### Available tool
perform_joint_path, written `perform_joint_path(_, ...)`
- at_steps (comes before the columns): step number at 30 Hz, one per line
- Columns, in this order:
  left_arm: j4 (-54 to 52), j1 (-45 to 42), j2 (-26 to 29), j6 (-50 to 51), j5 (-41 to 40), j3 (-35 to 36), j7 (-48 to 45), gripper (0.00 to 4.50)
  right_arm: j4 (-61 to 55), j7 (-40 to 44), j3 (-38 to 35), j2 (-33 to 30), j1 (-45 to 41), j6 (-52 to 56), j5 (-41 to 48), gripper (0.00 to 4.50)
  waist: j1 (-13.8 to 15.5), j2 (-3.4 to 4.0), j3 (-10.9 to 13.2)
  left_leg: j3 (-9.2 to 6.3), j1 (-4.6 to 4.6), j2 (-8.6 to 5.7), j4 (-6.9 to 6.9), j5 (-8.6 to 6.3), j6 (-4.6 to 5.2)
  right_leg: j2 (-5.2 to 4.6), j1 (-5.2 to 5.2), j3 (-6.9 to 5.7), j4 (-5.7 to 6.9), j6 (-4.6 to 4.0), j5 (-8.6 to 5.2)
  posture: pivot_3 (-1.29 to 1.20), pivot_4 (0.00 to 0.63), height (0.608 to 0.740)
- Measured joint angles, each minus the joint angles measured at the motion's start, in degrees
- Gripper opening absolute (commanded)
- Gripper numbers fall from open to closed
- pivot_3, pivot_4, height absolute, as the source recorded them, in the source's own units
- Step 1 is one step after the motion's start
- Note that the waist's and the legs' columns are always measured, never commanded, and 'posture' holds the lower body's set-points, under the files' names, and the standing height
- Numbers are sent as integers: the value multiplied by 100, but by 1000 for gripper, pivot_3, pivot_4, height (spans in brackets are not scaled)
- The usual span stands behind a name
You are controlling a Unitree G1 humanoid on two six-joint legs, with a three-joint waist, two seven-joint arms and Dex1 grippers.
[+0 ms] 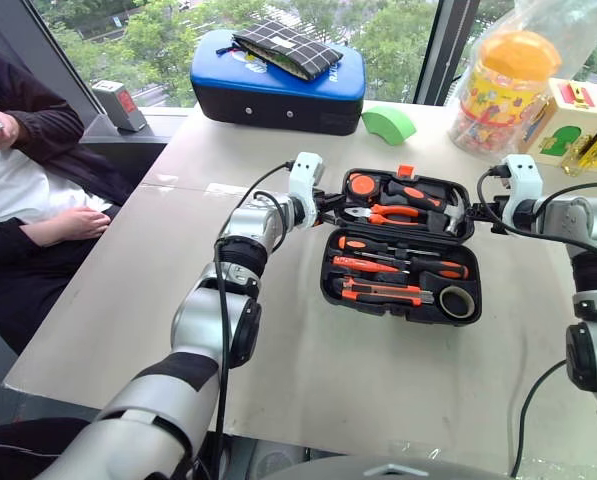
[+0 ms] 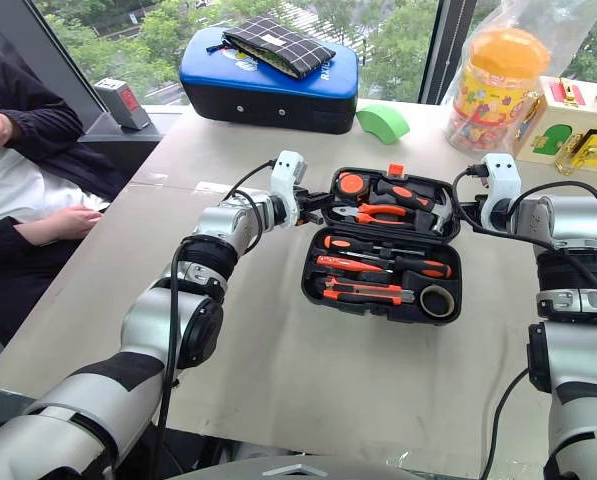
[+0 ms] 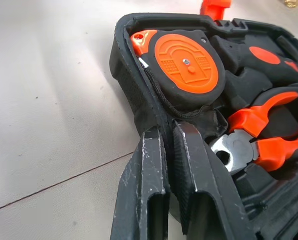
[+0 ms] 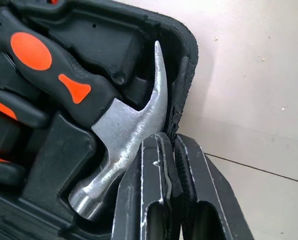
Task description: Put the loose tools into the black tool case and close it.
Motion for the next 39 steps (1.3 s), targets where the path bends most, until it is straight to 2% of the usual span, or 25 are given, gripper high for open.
perform_joint_path(3, -193, 201, 35, -294, 44, 38, -37, 90, -96, 82, -20, 42, 118, -281, -10, 0, -23, 0, 0, 7, 0, 2, 0, 0, 0, -4, -4, 4, 0, 0, 0, 0, 150, 740)
perform_joint_path(6, -961, 982, 357, -2397, 639, -365, -309, 90, -1540, 185, -228, 93, 983, -1178, -23, 0, -62, 4, 4, 20, -2, 10, -12, 5, -8, -1, -18, 34, 2, 0, 1, 0, 150, 740)
perform_joint_path(10, -1395, 1318, 606, -3437, 926, -487, -409, 90, -3023, 238, -464, 10, 1899, -1622, -8, 0, 5, 5, 3, 14, -2, 9, -21, 5, -9, -3, -15, 33, -3, 0, 2, 0, 150, 740)
perform_joint_path(12, -1713, 1648, 756, -3952, 1029, -525, -481, 90, -3898, 293, -656, -9, 2634, -1829, 61, 0, 30, 5, 2, 11, -2, 6, -24, 3, -6, -6, -10, 32, -2, 0, 2, 0, 150, 740)
perform_joint_path(20, -2780, 2467, 1216, -4330, 1133, -641, -884, 90, -5520, 460, -1143, -71, 4216, -1823, 372, 0, 35, 7, 0, 2, 6, 6, -9, -12, 21, -2, 2, 26, 3, 1, 1, 0, 150, 740)
perform_joint_path(21, -2916, 2535, 1276, -4206, 1083, -642, -986, 90, -5615, 487, -1191, -73, 4352, -1811, 451, 0, 33, 7, 0, 1, 6, 6, -7, -12, 21, -1, 3, 24, 4, 0, 1, 0, 150, 740)
perform_joint_path(22, -3152, 2607, 1347, -3863, 896, -636, -1171, 712, -5732, 527, -1263, -85, 4515, -1807, 522, 589, 28, 7, 0, -1, 4, 6, -3, -12, 21, 2, 3, 22, 5, 0, 1, 0, 150, 740)
perform_joint_path(23, -3459, 2697, 1502, -3445, 678, -650, -1440, 1014, -5905, 651, -1321, -194, 4759, -1817, 582, 905, 25, 8, 0, -2, 6, 6, -3, -12, 21, 2, 6, 20, 3, 1, 1, 0, 150, 740)
perform_joint_path(26, -4509, 3043, 2746, -808, -456, -743, -2729, 2463, -6792, 1235, -1722, -602, 6164, -1973, 679, 2343, -27, 1, -3, -19, 3, 17, -8, -12, 20, 18, 7, 4, 1, -1, -3, 0, 150, 740)
perform_joint_path(27, -4558, 3080, 3452, 218, -833, -694, -3292, 2463, -7011, 1428, -2101, -619, 6786, -1956, 762, 2343, -74, 4, -2, -19, 9, 23, -9, -11, 20, 22, 7, -5, 3, -2, -4, 0, 150, 740)
perform_joint_path(29, -4448, 2868, 3846, 880, -1093, -572, -3691, 2502, -7173, 1645, -2570, -676, 7246, -1863, 926, 2021, -75, 7, 0, -14, 12, 18, -6, -11, 20, 22, 8, -15, 2, -1, -6, 0, 150, 740)
perform_joint_path(31, -4433, 2526, 4082, 1509, -1467, -329, -4031, 2502, -7457, 1911, -2983, -797, 7650, -1800, 1181, 1231, -35, 2, 2, -14, 39, 11, 4, -9, 16, 29, 39, -17, -3, 2, -8, 0, 150, 740)
perform_joint_path(32, -4559, 2462, 4082, 1837, -1693, -259, -4140, 1903, -7624, 1996, -3048, -811, 7749, -1748, 1383, 765, -23, -4, 11, -1, 96, 7, 4, -11, 19, 10, 94, -8, -11, 23, -22, 0, 150, 740)
perform_joint_path(33, -4683, 2457, 4073, 1991, -1816, -262, -4203, 1799, -7729, 2046, -3043, -823, 7798, -1695, 1511, 323, -23, -6, 11, 3, 106, 7, 5, -12, 21, 0, 108, -4, -15, 25, -23, 0, 150, 740)
perform_joint_path(34, -4813, 2459, 4045, 2165, -1927, -276, -4246, 1335, -7835, 2065, -3024, -847, 7842, -1634, 1652, 0, -20, -8, 13, 4, 107, 7, 6, -12, 21, -6, 113, -1, -17, 26, -23, 0, 150, 740)
perform_joint_path(36, -5145, 2479, 3844, 2463, -2123, -340, -4241, 422, -8065, 2007, -2719, -949, 7804, -1394, 1961, 0, -7, -28, 21, -2, 104, 9, 15, -8, 25, -10, 113, 8, -14, 26, -22, 0, 150, 740)
perform_joint_path(37, -5260, 2488, 3766, 2532, -2158, -407, -4211, 200, -8119, 1943, -2559, -955, 7732, -1301, 2062, 0, -3, -35, 22, -4, 101, 10, 16, -7, 25, -8, 110, 8, -12, 25, -22, 0, 150, 740)
perform_joint_path(39, -5523, 2544, 3616, 2581, -2171, -517, -4066, 200, -8139, 1600, -1933, -1079, 7432, -1075, 1993, 0, -8, -38, 21, -4, 95, 11, 11, -7, 25, -4, 99, 14, -10, 3, -10, 0, 150, 740)
